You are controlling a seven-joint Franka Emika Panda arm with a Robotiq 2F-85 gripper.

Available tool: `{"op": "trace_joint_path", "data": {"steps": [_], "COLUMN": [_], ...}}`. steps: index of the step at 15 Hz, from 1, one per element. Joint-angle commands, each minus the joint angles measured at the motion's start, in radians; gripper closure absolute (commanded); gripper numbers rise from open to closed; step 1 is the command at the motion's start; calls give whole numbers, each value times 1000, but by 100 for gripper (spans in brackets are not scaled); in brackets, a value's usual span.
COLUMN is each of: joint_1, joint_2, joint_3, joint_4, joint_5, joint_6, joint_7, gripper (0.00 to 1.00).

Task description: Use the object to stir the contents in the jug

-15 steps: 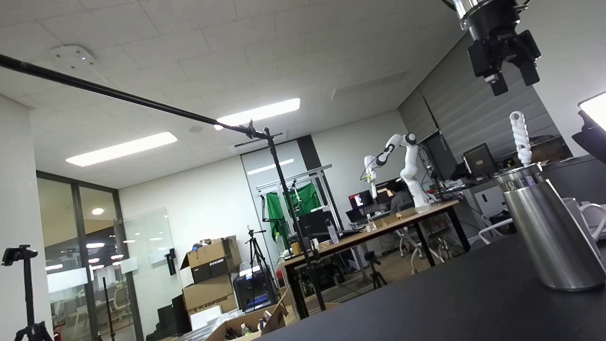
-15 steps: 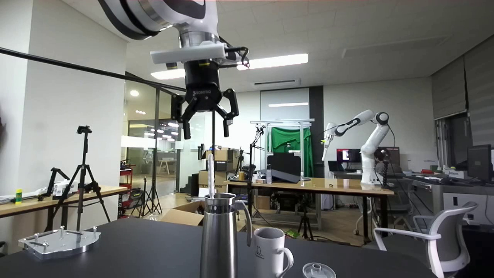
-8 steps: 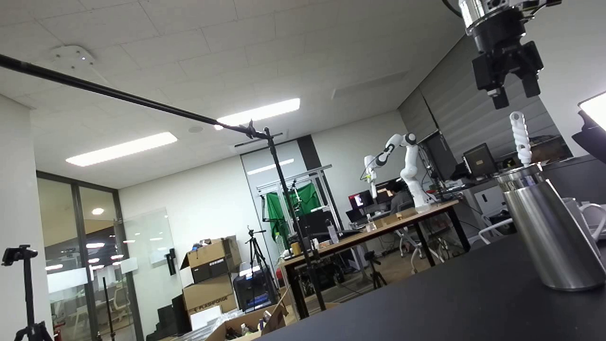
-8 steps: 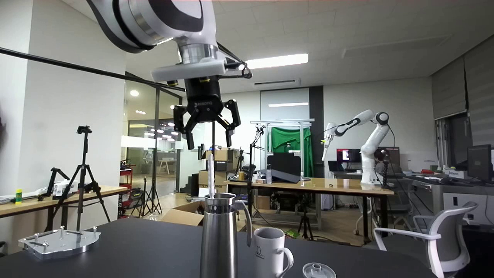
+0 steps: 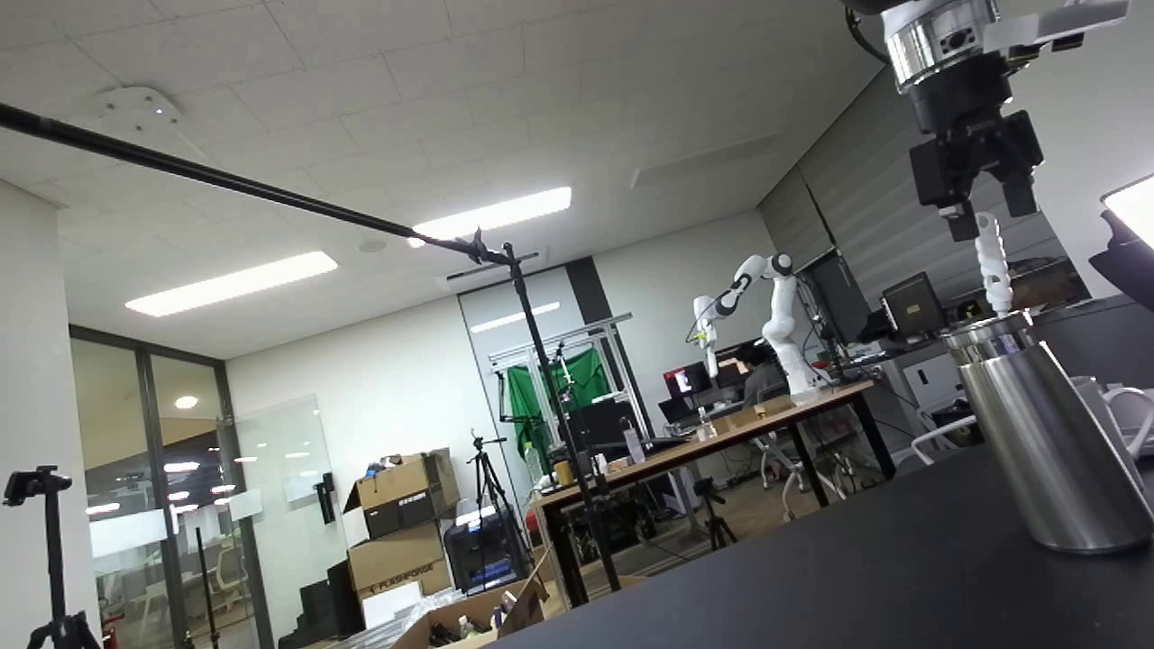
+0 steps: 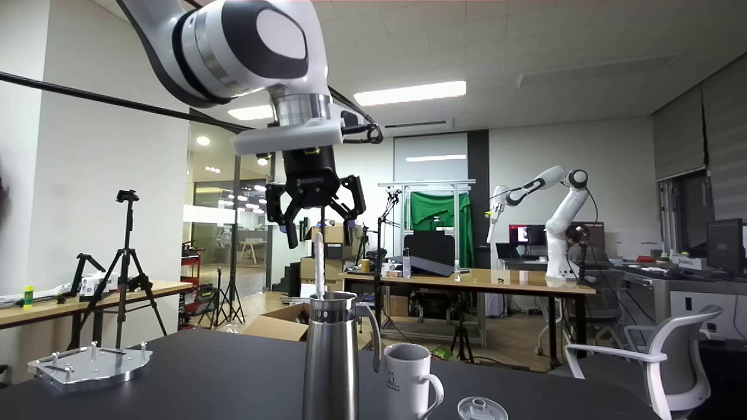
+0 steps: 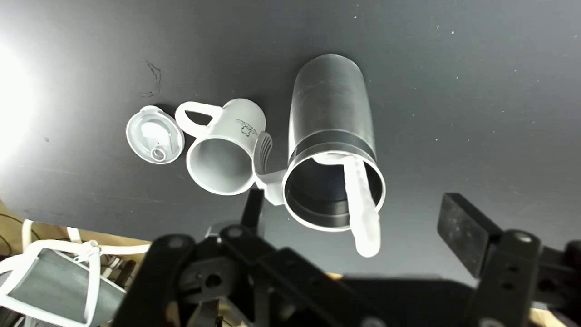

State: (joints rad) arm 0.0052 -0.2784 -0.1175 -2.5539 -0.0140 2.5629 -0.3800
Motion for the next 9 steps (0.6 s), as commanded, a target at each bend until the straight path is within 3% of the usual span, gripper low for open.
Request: {"op": "trace_joint_path", "data": {"steps": [1, 9], "joint_1": [13, 6], "joint_2": [33, 74], "joint_3": [-8, -1], "joint_4": [-3, 12], "joint_5": [32, 60], "joint_6": [49, 43], "joint_7": [-15, -9], "gripper": [34, 89]}}
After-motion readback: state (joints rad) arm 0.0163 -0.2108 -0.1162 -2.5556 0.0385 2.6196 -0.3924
